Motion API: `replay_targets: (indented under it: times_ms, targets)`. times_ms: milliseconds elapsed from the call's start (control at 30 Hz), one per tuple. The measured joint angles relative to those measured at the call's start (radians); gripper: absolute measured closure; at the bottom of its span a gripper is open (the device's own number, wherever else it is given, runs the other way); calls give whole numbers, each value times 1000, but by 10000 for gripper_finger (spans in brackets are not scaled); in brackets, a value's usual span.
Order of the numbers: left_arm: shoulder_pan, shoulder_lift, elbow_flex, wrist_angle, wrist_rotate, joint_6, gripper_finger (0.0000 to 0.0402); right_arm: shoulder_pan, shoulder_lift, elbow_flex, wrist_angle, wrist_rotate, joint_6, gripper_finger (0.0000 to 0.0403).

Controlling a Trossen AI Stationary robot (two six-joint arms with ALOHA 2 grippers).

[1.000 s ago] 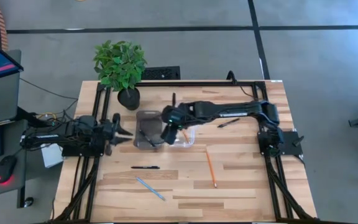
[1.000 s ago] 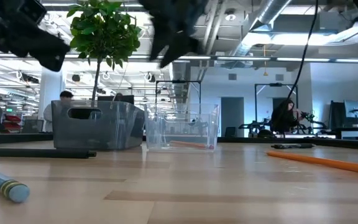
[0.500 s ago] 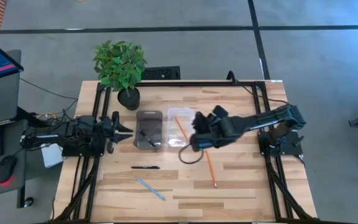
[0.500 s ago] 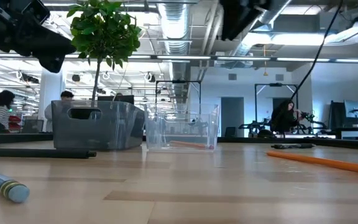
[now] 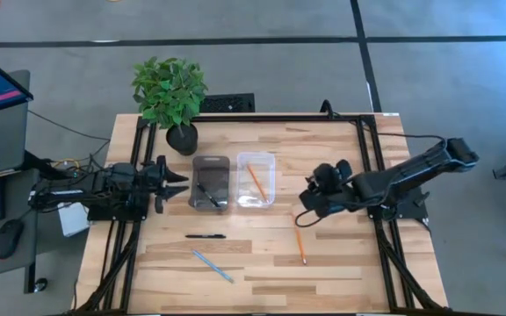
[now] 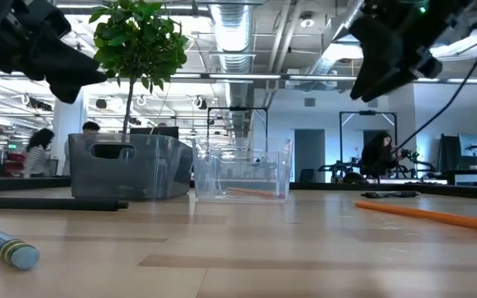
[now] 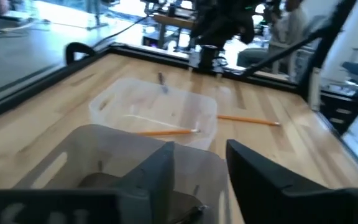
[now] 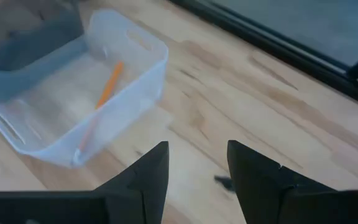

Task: Sort pens & pencils
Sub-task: Put the bottom black pen into the black bin

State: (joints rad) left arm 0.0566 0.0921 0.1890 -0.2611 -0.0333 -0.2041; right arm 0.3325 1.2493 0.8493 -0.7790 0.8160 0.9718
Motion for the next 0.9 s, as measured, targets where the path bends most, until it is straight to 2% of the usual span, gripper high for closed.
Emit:
replay_targets:
  times_ms: [133,267,400,600,700,767,900]
  targets:
    - [0,0,0,-11,21,5,213,4,-51,-81,127,11,-29,217]
    - [0,0,-1,-45,48,-111,187,-1,-44,-89,160,0,-36,217]
    - [-11,52,-1,16,139,-86,183,-3,-33,-89,187,-1,-91,217]
    - [-89,225,0,173,190,60,187,-25,-32,-89,197,-3,-106,217]
    - [-146,320,35,190,228,102,187,-37,-32,-89,197,-6,-106,217]
    - [-190,385,75,167,206,119,187,-43,-32,-89,197,-7,-107,217]
    - [-283,531,181,39,69,134,187,-54,-32,-89,197,-7,-108,217]
